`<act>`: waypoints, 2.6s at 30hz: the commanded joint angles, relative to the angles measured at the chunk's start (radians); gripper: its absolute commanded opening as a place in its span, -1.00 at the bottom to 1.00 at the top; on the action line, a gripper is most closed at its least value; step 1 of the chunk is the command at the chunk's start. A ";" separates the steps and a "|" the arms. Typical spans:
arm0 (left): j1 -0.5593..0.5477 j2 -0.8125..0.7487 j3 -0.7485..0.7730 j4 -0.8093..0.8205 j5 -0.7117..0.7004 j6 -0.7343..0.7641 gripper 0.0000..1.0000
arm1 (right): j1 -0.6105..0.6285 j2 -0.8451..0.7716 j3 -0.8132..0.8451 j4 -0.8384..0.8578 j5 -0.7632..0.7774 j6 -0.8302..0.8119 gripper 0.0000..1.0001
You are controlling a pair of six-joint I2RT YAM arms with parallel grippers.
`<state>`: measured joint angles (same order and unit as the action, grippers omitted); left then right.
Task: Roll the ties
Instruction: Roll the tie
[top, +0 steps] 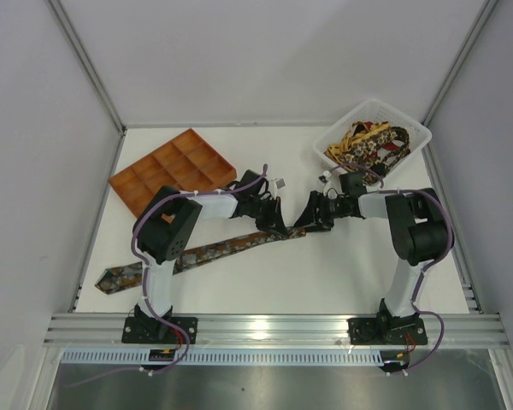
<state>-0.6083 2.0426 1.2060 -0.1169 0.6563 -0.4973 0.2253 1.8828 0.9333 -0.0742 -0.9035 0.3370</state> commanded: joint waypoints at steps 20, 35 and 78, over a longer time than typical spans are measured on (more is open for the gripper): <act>0.008 0.038 -0.039 -0.023 -0.052 0.025 -0.99 | 0.069 0.107 0.016 0.034 0.020 0.017 -0.09; 0.015 -0.018 -0.071 -0.023 -0.050 0.025 -0.97 | 0.082 0.099 0.022 0.036 0.086 0.065 -0.81; 0.035 -0.108 -0.051 0.083 0.032 -0.083 -0.87 | 0.052 0.038 -0.030 -0.044 0.083 0.005 -1.00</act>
<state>-0.5732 1.9667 1.1519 -0.0765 0.6483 -0.5507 0.2775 1.9255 0.9257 -0.1017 -0.8852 0.3653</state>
